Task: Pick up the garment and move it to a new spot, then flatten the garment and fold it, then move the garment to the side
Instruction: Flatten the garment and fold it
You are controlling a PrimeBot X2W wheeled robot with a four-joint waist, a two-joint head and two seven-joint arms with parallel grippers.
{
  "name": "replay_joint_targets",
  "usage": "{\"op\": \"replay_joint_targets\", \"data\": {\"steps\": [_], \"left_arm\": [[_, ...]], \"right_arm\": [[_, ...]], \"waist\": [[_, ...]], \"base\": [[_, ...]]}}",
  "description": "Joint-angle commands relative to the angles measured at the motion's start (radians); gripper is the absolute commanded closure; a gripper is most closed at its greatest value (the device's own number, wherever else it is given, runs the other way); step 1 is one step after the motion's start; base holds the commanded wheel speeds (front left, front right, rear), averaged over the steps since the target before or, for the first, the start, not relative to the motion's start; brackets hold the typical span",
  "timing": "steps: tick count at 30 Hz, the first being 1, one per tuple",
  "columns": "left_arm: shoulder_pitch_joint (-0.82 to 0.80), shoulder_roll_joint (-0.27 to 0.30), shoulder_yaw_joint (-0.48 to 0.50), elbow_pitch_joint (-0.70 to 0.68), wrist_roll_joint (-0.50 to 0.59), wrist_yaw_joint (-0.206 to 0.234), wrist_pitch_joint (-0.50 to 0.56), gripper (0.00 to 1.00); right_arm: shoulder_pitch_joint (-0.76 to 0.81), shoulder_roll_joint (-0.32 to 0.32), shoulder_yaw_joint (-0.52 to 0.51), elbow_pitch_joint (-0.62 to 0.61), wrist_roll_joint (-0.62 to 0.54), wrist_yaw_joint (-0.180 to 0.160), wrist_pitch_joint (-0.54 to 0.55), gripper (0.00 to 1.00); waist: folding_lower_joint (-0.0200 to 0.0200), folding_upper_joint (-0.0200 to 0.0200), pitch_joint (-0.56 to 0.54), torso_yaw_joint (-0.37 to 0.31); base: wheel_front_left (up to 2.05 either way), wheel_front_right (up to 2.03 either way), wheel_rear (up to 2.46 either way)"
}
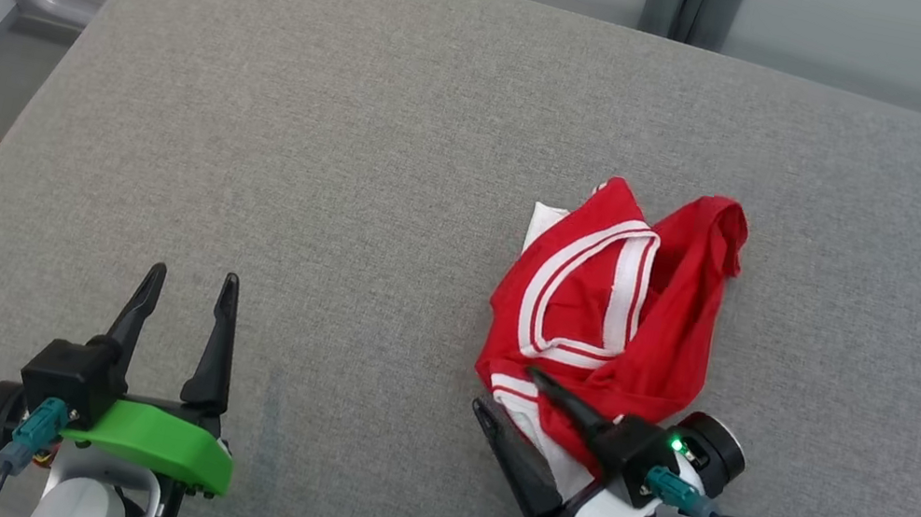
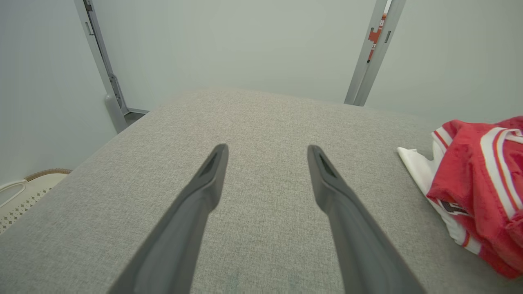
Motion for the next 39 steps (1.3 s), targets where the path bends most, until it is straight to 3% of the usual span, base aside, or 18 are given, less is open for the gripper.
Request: {"op": "replay_joint_targets", "data": {"steps": [1, 11, 19, 32, 33, 34, 39], "left_arm": [[0.01, 0.001, 0.005, -0.003, 0.004, 0.006, 0.0, 0.0], [0.035, 0.001, 0.039, -0.013, 0.022, 0.003, 0.0, 0.0], [0.035, 0.001, 0.028, -0.017, 0.011, 0.0, 0.0, 0.0], [0.021, 0.001, 0.023, -0.018, 0.014, 0.004, 0.0, 0.0], [0.023, 0.001, 0.023, -0.018, 0.014, 0.004, 0.0, 0.0], [0.025, 0.001, 0.024, -0.018, 0.013, 0.006, 0.0, 0.0], [0.029, 0.001, 0.023, -0.014, 0.014, 0.008, 0.0, 0.0]], "right_arm": [[0.003, -0.002, -0.02, -0.013, 0.004, -0.001, -0.003, 0.0], [0.045, -0.063, -0.312, -0.113, -0.033, -0.001, -0.003, 0.0], [0.103, -0.09, -0.494, -0.038, -0.043, -0.001, -0.003, 0.0], [0.102, -0.061, -0.517, 0.236, -0.052, -0.001, 0.051, 0.02], [0.099, -0.058, -0.511, 0.246, -0.045, -0.001, 0.062, 0.67], [0.094, -0.057, -0.505, 0.257, -0.037, -0.001, 0.071, 1.0], [0.063, -0.079, -0.519, 0.277, -0.003, -0.001, 0.063, 1.0]], "waist": [[0.0, 0.0, -0.004, -0.005], [0.0, 0.0, -0.029, -0.042], [0.0, 0.0, -0.022, -0.039], [0.0, 0.0, 0.003, -0.012], [0.0, 0.0, 0.002, -0.013], [0.0, 0.0, 0.001, -0.015], [0.0, 0.0, -0.009, -0.031]], "base": [[0.0, 0.0, 0.0], [0.0, 0.0, 0.0], [0.0, 0.0, 0.0], [0.0, 0.0, 0.0], [0.0, 0.0, 0.0], [0.0, 0.0, 0.0], [0.0, 0.0, 0.0]]}}
